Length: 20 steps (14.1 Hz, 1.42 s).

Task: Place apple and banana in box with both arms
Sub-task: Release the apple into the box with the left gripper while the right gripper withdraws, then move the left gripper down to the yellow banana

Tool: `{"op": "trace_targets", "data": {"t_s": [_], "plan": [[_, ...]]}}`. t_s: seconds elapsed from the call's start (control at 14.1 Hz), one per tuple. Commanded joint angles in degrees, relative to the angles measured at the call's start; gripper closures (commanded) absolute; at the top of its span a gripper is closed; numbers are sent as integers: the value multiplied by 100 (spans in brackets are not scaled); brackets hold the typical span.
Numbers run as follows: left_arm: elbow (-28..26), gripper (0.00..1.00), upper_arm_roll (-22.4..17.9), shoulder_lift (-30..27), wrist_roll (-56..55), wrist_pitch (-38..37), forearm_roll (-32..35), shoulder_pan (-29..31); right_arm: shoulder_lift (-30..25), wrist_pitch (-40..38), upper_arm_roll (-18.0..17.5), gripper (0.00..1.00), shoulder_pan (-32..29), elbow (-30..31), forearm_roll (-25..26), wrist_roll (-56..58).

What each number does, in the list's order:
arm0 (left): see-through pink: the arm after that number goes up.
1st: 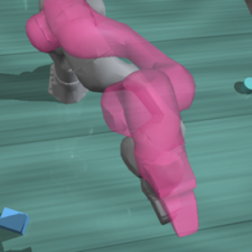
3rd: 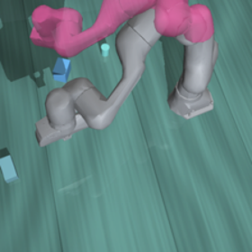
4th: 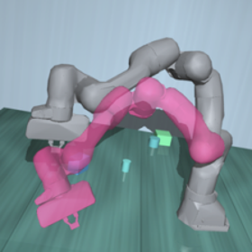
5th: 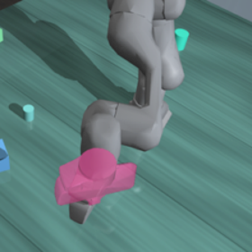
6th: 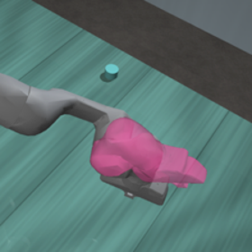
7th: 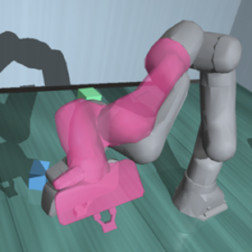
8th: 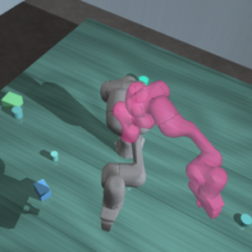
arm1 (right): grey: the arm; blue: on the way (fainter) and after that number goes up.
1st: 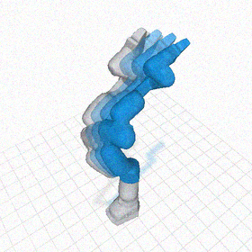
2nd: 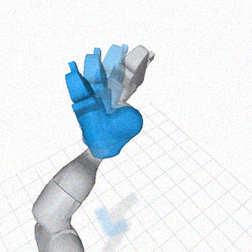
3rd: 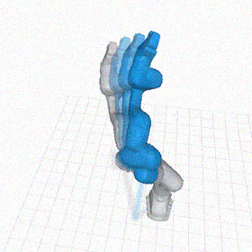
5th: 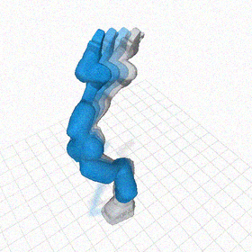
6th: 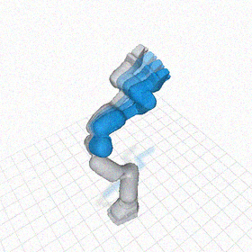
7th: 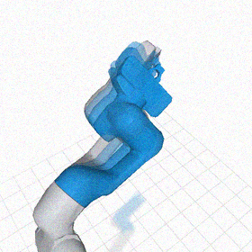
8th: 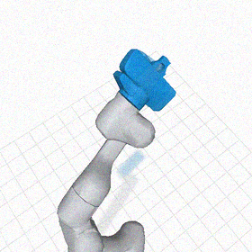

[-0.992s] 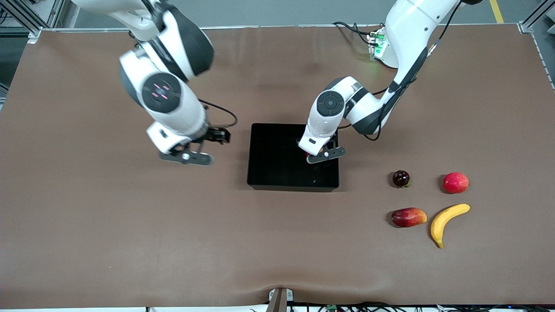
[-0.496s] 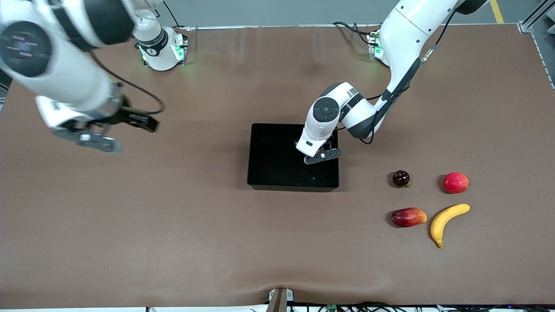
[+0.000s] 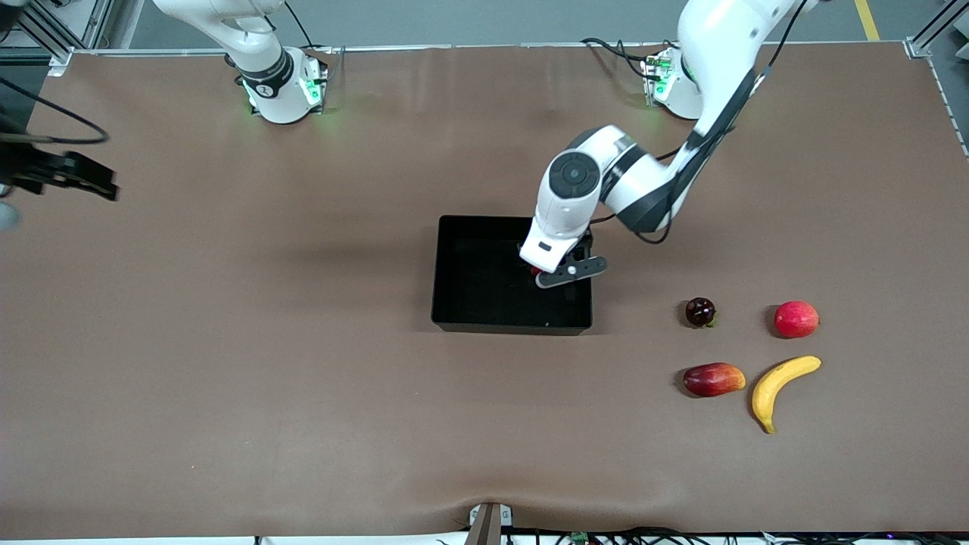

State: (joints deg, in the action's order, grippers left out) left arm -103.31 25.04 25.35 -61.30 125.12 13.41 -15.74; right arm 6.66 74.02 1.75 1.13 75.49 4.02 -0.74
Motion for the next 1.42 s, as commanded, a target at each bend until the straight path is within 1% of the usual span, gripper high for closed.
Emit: {"op": "trace_targets", "data": {"t_s": [0.0, 0.14, 0.21, 0.35, 0.43, 0.57, 0.64, 0.71, 0.85, 0.92, 1.06, 1.2, 1.35], "plan": [[345, 0, 1, -443, 433, -646, -65, 386, -165, 146, 78, 0, -157, 316, -103, 250], [583, 0, 1, -444, 1028, -840, -93, 755, -427, 628, 587, 0, -96, 937, -121, 607], [628, 0, -8, -461, 1528, -954, -93, 1009, -629, 936, 728, 0, -87, 1306, -156, 1002], [611, 0, -8, -514, 2583, -1069, -93, 1563, -990, 1341, 782, 0, -60, 1835, -191, 1199], [567, 0, -8, -514, 2962, -1078, -93, 1783, -1061, 1404, 783, 0, -51, 1942, -191, 1199], [567, 0, -26, -426, 3726, -1078, -5, 2231, -1105, 1317, 774, 0, -60, 1917, -191, 1234], [584, 0, -52, -313, 4191, -1060, 48, 2399, -1236, 1282, 774, 0, -60, 1916, -191, 1243], [593, 0, -61, -242, 4579, -1017, 222, 2627, -1290, 1212, 765, 0, -60, 1908, -191, 1252], [611, 0, -52, 21, 5265, -894, 845, 3031, -1247, 1124, 730, 0, -60, 1794, -191, 1252], [619, 0, -52, 161, 5564, -763, 1005, 3199, -1220, 1062, 695, 0, -51, 1732, -191, 1234], [628, 0, -52, 486, 6293, -228, 1050, 3498, -1211, 1027, 686, 0, -51, 1706, -374, 1216], [628, 0, -70, 908, 6866, 387, 1102, 3674, -1211, 1044, 598, 0, -51, 1705, -498, 1181], [628, 0, -70, 1225, 7305, 862, 1540, 3902, -1211, 1079, 572, 0, -51, 1662, -622, 1190]]}}
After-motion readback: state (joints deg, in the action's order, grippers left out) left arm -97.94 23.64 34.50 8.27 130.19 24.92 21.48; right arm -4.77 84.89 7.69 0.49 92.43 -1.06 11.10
